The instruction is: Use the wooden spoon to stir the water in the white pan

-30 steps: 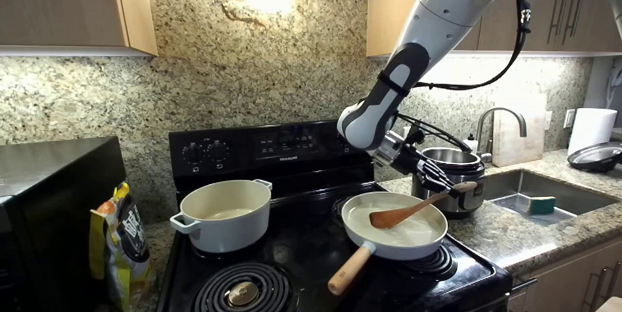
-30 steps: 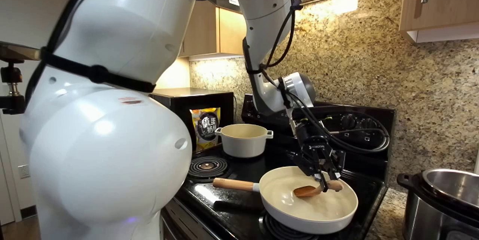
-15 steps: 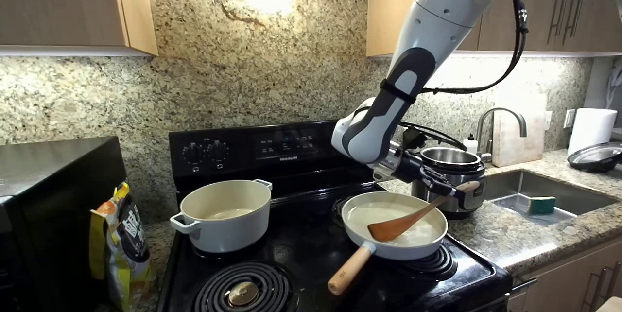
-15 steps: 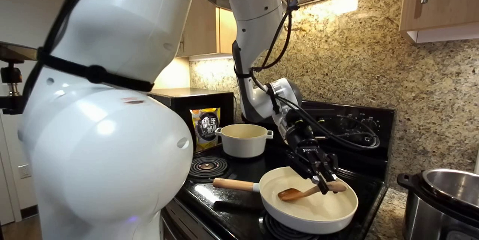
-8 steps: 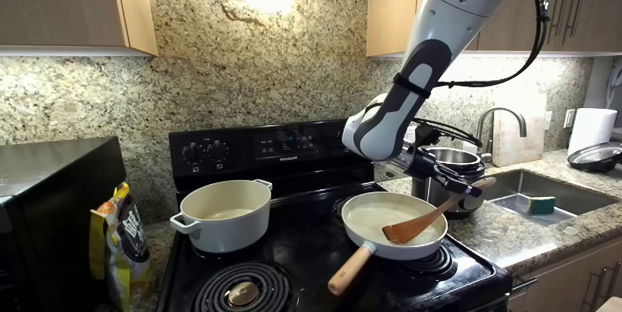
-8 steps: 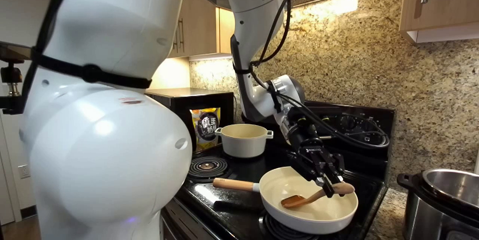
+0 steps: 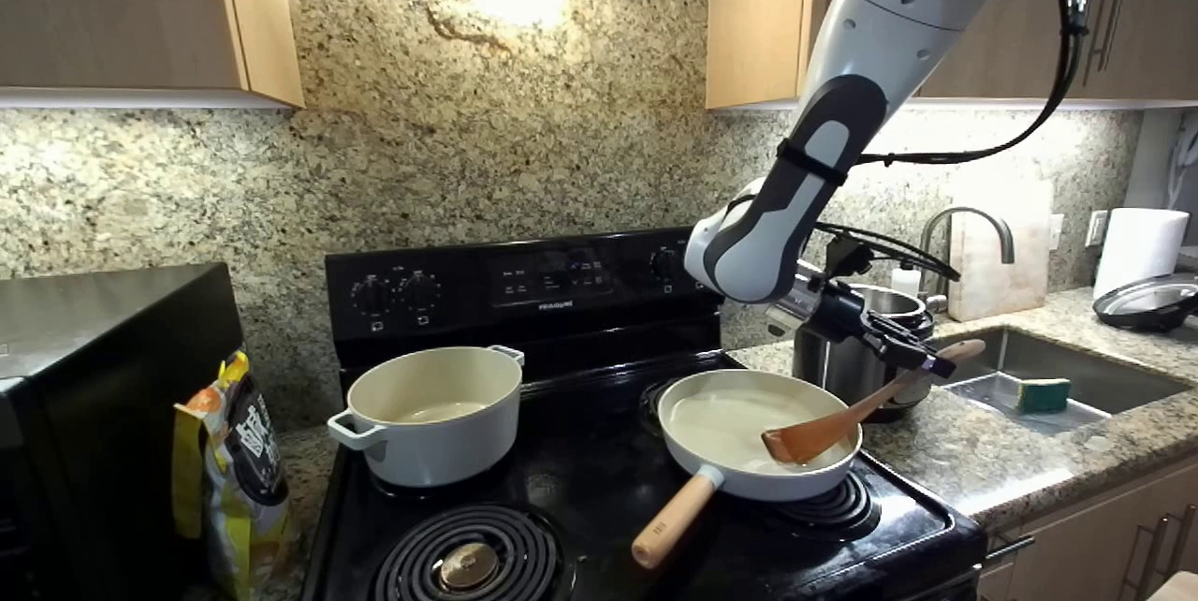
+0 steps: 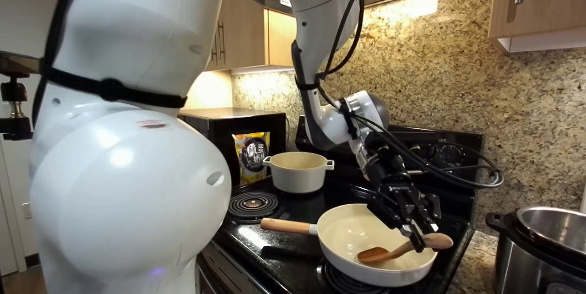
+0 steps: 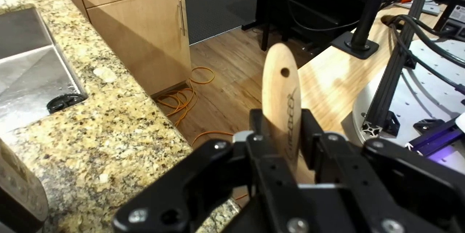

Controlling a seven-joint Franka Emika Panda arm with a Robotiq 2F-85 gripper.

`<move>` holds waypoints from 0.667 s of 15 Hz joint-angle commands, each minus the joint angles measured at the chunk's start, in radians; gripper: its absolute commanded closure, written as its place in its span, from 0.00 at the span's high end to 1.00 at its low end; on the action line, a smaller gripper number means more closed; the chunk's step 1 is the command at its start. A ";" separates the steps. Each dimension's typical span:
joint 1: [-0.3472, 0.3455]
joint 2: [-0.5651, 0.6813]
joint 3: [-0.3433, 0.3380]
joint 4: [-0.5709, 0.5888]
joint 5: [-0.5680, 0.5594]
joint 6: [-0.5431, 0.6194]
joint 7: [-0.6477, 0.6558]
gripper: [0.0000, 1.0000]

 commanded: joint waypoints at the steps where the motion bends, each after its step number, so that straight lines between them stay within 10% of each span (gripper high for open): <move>1: -0.031 -0.014 -0.016 0.012 0.035 0.006 -0.017 0.07; 10: -0.078 -0.016 -0.051 0.115 0.216 0.074 -0.003 0.07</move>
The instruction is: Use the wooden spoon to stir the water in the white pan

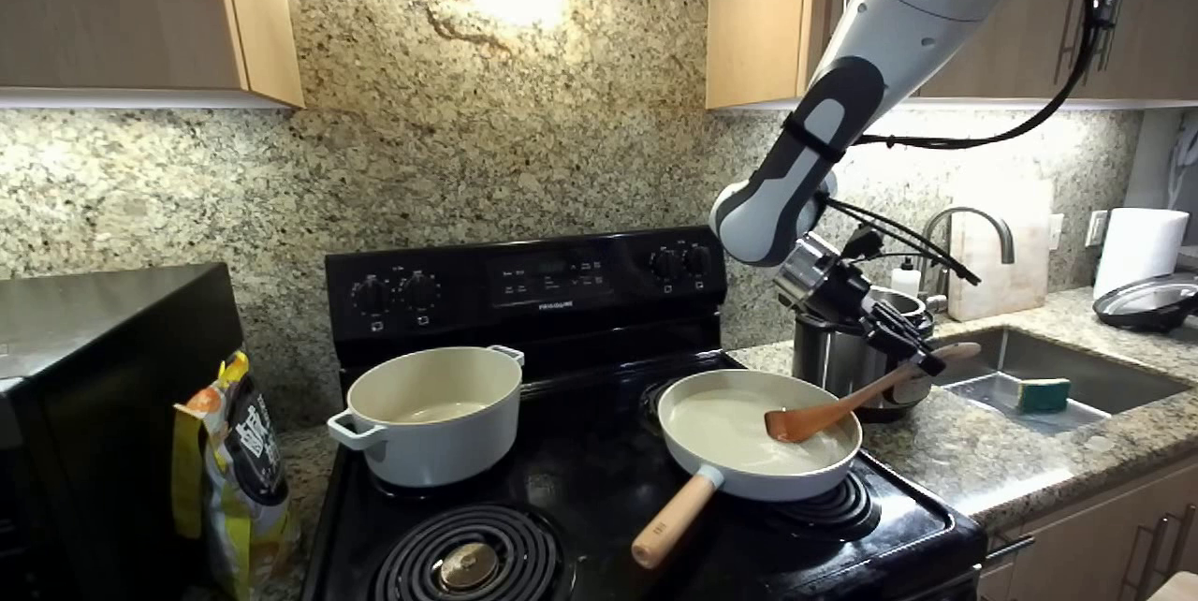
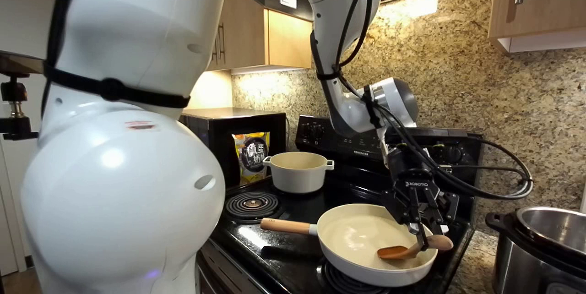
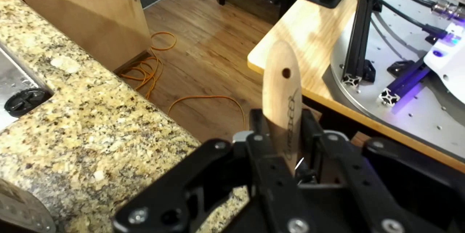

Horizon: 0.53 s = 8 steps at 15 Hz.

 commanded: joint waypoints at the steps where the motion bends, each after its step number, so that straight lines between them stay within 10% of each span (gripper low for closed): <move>1: -0.013 -0.012 -0.009 0.038 0.067 0.031 0.000 0.07; 8: 0.011 0.024 -0.005 0.130 0.082 0.001 -0.009 0.07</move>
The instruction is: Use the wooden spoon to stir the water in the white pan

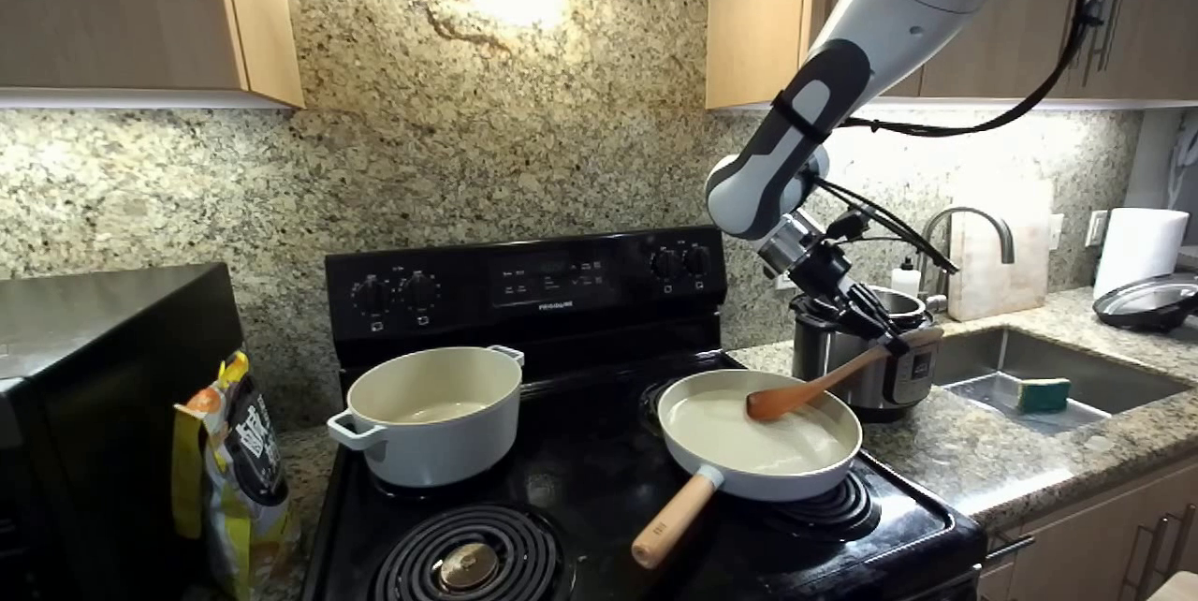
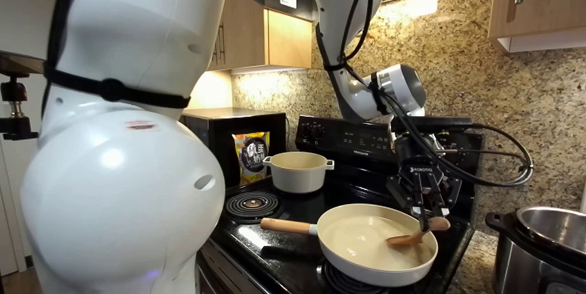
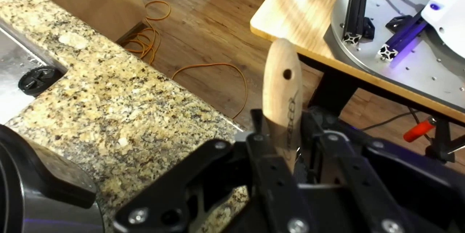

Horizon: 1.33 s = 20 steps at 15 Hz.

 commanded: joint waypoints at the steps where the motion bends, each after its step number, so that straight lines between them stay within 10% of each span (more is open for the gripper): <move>1: 0.016 0.027 0.009 0.042 0.007 -0.024 -0.009 0.07; 20: 0.125 0.094 0.108 -0.001 -0.173 -0.086 -0.122 0.07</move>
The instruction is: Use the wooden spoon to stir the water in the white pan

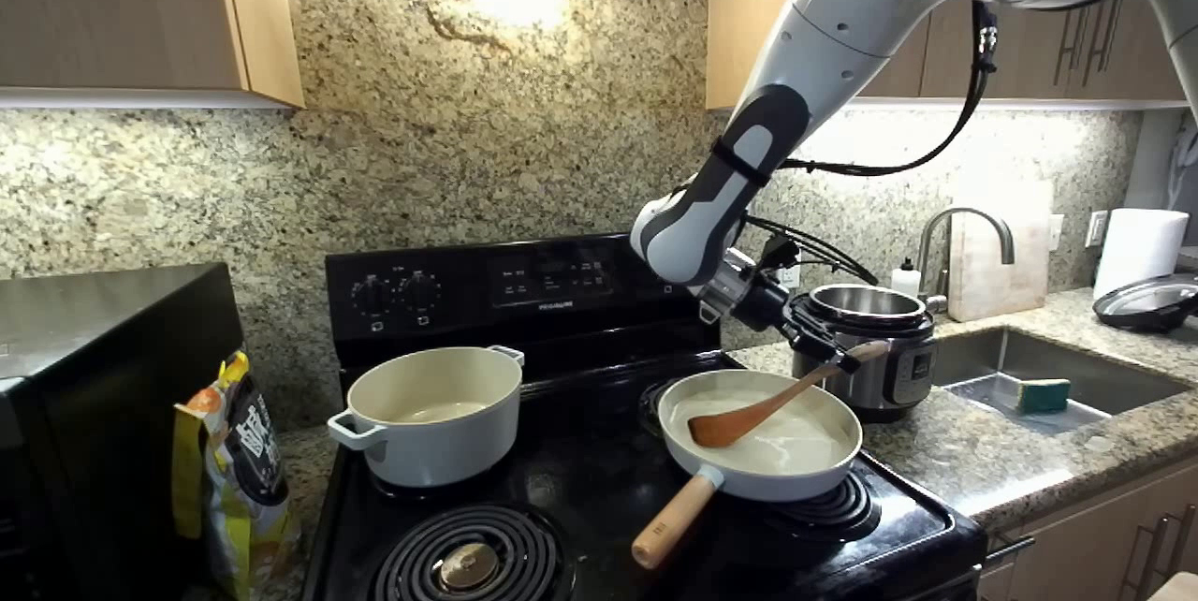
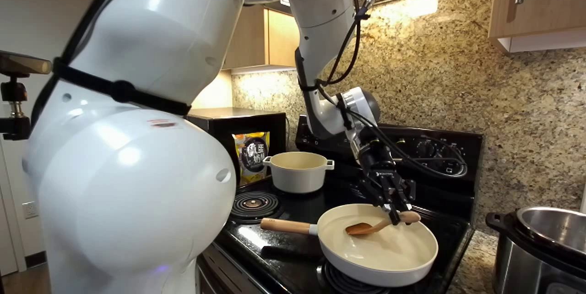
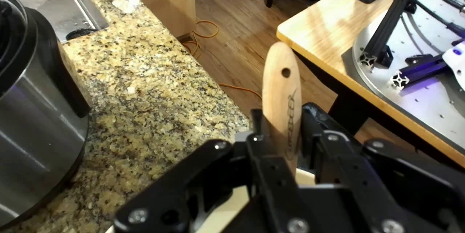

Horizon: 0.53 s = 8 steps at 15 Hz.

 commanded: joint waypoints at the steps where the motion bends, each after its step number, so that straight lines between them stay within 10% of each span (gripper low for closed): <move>1: 0.003 -0.041 0.019 -0.074 -0.067 -0.012 -0.063 0.07; 8: -0.025 -0.096 0.009 -0.188 -0.122 0.003 -0.066 0.07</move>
